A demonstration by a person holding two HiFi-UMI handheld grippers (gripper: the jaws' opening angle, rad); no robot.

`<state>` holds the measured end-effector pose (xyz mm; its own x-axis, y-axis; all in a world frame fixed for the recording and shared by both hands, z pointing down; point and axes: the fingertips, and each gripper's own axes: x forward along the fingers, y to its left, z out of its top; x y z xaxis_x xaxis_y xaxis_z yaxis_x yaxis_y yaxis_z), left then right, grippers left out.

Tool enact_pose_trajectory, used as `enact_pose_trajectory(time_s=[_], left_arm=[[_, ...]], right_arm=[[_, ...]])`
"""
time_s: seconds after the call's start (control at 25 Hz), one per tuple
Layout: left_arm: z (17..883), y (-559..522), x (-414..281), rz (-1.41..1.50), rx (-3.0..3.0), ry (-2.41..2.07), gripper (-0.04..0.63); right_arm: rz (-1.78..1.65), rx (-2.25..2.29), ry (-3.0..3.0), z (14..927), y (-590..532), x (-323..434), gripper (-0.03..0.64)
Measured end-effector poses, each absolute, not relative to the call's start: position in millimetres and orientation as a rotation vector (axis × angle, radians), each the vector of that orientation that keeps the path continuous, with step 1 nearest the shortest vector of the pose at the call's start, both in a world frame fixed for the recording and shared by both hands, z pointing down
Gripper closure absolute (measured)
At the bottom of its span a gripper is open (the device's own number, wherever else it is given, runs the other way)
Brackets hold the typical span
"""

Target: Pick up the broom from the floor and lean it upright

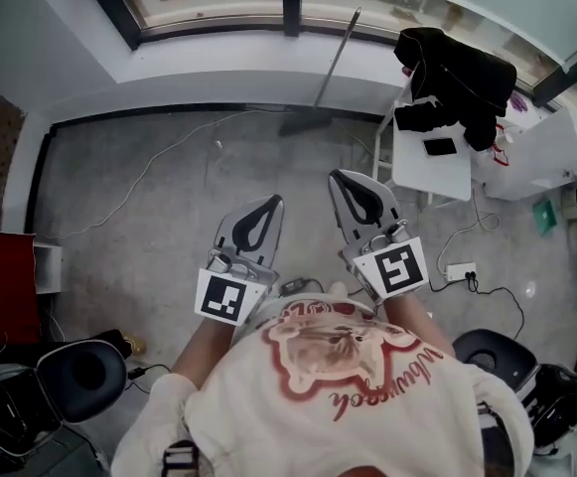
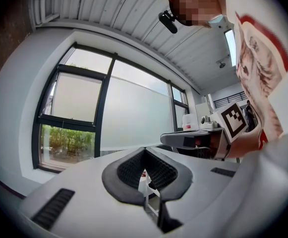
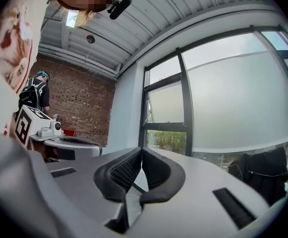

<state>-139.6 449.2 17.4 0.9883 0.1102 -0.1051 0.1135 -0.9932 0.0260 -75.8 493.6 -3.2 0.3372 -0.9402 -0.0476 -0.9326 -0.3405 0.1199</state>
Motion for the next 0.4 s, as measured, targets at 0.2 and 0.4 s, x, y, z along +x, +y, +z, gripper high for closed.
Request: enact_pose_trajectory(time_s=[0.2,0.4], left_arm=[[0,456,-140,-0.174,3.096,0.173,0.574],[-1,453,-138,-0.181,3.089,0.185,0.574]], right_arm=[[-0.167,2.504,-1.782,-15,499,-84,0.591],[-0.152,2.513,-1.768,-15,499,-81,0.591]])
